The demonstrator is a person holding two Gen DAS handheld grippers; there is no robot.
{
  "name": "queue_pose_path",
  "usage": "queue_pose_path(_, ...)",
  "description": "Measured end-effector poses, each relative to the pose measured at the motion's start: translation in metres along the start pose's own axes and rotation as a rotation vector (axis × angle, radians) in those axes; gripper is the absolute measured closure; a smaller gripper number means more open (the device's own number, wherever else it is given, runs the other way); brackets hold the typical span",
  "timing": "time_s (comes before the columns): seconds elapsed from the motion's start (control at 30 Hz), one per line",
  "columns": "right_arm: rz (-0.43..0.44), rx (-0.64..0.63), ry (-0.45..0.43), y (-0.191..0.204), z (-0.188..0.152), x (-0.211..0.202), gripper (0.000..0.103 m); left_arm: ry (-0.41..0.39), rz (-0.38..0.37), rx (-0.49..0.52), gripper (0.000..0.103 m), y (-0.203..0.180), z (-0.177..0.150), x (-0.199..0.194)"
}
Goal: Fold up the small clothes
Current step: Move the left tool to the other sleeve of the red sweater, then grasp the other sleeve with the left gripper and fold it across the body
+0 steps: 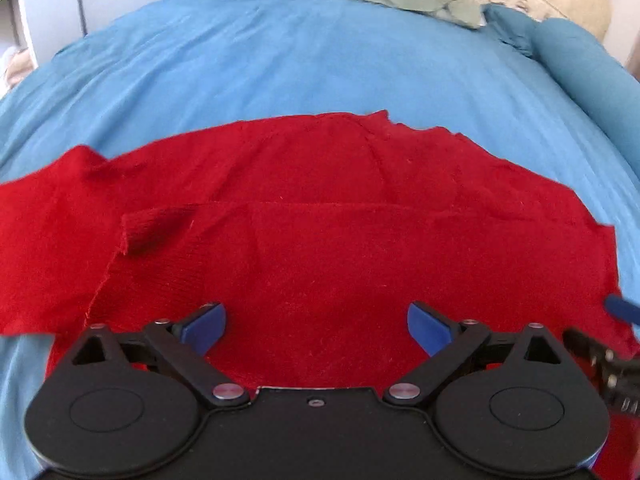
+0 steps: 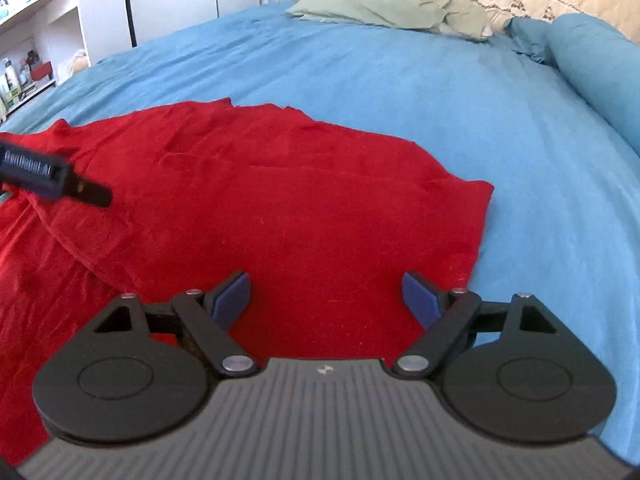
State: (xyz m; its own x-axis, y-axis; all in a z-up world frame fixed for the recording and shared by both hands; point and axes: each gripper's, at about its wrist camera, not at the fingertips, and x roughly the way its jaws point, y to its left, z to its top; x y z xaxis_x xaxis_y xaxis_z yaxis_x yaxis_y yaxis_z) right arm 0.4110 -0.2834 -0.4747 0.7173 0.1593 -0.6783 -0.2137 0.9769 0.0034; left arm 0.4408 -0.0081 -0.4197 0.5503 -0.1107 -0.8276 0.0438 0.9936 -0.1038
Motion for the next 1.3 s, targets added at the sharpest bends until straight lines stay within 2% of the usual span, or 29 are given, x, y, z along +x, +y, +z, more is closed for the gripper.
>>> queue_pose_path(0.13, -0.018, -0.024, 0.021, 0.011, 0.017, -0.002, 0.003, -0.03, -0.005, -0.023, 0.003, 0.015, 0.005, -0.021)
queue_pose_path(0.23, 0.008, -0.068, -0.014, 0.028, 0.035, -0.023, 0.003, -0.059, -0.015, -0.132, 0.003, 0.052, 0.01, -0.053)
queue_pose_path(0.33, 0.064, -0.103, -0.022, 0.057, 0.058, -0.05, 0.002, -0.104, -0.023, -0.263, 0.003, 0.111, 0.014, -0.095)
queue_pose_path(0.43, 0.114, -0.133, -0.021, 0.094, 0.079, -0.071, 0.001, -0.145, 0.049, -0.371, 0.001, 0.173, 0.016, -0.128)
queue_pose_path(0.53, 0.163, -0.136, -0.001, 0.133, 0.096, -0.081, 0.0, -0.179, 0.154, -0.475, 0.001, 0.245, 0.013, -0.149)
queue_pose_path(0.6, 0.208, -0.127, 0.013, 0.16, 0.104, -0.081, 0.0, -0.208, 0.224, -0.544, 0.001, 0.291, 0.007, -0.155)
queue_pose_path(0.7, 0.24, -0.116, 0.011, 0.194, 0.111, -0.077, 0.0, -0.235, 0.277, -0.653, 0.003, 0.356, -0.005, -0.155)
queue_pose_path(0.87, 0.282, -0.129, 0.038, 0.239, 0.112, -0.058, 0.0, -0.296, 0.259, -0.843, 0.014, 0.434, -0.03, -0.142)
queue_pose_path(0.9, 0.287, -0.138, 0.04, 0.245, 0.111, -0.054, 0.0, -0.306, 0.251, -0.867, 0.016, 0.445, -0.034, -0.14)
queue_pose_path(1.03, 0.293, -0.174, 0.047, 0.265, 0.106, -0.041, 0.0, -0.305, 0.2, -0.926, 0.035, 0.469, -0.041, -0.121)
queue_pose_path(1.3, 0.302, -0.179, 0.064, 0.28, 0.1, -0.027, 0.0, -0.316, 0.216, -0.899, 0.036, 0.462, -0.049, -0.115)
